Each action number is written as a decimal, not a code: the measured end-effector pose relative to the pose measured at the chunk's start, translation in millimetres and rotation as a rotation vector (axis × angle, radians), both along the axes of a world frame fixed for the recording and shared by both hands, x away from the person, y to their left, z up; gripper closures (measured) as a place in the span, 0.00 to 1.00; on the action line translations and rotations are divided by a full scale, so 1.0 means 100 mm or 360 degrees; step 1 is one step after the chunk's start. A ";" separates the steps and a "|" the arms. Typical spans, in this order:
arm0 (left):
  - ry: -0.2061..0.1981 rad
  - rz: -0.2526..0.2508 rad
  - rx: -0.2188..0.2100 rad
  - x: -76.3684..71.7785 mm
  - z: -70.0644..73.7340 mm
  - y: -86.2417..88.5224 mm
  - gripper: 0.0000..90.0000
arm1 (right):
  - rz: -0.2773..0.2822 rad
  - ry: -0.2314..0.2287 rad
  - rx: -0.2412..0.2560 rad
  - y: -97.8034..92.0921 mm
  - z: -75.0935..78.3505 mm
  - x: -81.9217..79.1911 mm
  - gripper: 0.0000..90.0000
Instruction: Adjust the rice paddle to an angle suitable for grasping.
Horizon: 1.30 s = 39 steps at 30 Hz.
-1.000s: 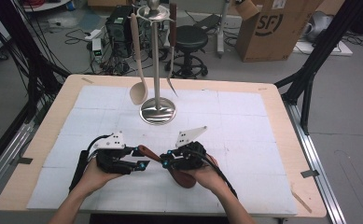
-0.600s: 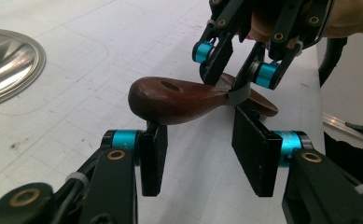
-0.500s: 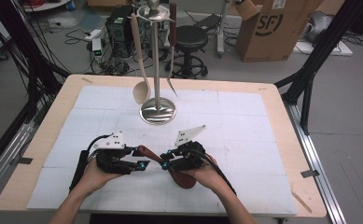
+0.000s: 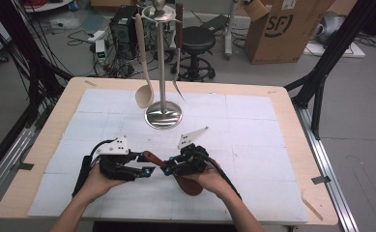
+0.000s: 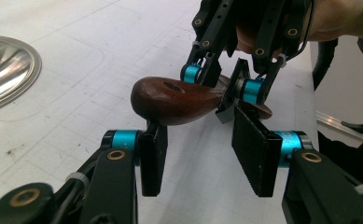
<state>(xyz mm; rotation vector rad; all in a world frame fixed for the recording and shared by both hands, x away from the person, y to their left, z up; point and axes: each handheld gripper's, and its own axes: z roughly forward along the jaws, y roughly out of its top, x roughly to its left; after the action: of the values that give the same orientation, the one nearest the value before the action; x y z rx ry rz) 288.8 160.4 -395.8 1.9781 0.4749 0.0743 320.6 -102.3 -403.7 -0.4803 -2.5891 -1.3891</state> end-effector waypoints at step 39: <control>-0.0017 0.0017 -0.0004 -0.02 0.02 -0.04 0.47 | -0.0215 -0.0150 0.0350 0.03 0.31 -0.03 0.84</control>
<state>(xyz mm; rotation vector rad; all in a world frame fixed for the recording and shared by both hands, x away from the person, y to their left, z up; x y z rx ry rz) 287.2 156.8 -393.8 1.9722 0.4784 0.0910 317.3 -99.0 -372.3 -0.5773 -2.4725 -1.7569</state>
